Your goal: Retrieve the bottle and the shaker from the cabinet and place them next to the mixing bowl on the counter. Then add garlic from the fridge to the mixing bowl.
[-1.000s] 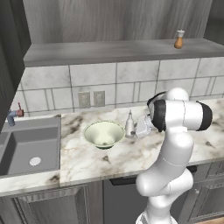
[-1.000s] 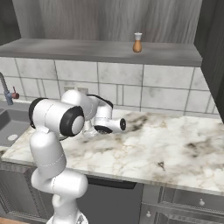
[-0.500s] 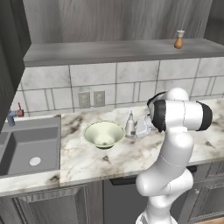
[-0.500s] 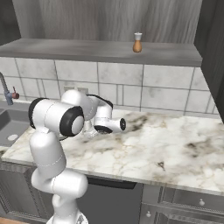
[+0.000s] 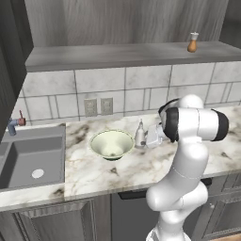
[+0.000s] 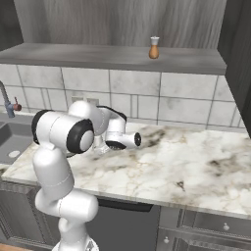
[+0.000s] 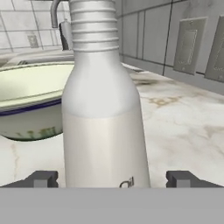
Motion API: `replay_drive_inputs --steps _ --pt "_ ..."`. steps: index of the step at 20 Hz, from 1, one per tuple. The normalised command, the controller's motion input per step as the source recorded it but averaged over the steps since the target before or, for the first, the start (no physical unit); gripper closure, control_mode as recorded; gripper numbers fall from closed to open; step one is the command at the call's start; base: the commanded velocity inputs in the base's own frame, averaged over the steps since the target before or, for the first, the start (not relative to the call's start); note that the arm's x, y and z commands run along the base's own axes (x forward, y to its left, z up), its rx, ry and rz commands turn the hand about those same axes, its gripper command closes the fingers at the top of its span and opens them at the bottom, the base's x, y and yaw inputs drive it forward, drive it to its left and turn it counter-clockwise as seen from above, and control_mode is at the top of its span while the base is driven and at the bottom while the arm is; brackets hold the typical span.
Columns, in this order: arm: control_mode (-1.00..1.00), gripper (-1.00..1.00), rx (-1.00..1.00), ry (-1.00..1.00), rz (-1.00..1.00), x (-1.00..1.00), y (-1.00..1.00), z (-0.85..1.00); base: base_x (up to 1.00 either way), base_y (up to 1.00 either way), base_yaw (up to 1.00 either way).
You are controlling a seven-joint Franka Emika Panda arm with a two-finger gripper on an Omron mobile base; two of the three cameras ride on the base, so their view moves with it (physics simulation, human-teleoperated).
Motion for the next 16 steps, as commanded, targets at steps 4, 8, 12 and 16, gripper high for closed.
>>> replay_drive_inputs --steps 4,8,12,16 --pt "-1.00 -1.00 0.00 -0.01 0.00 -0.09 0.00 0.15 0.00 0.00 0.00" --pt "-1.00 -1.00 0.00 0.00 0.00 0.00 -0.13 0.14 0.00 0.00 0.00" --pt "-1.00 -1.00 0.00 0.00 0.00 0.00 -0.25 0.12 0.00 0.00 0.00" --pt "-1.00 -1.00 0.00 0.00 0.00 -0.04 -0.12 0.22 0.00 0.00 0.00"
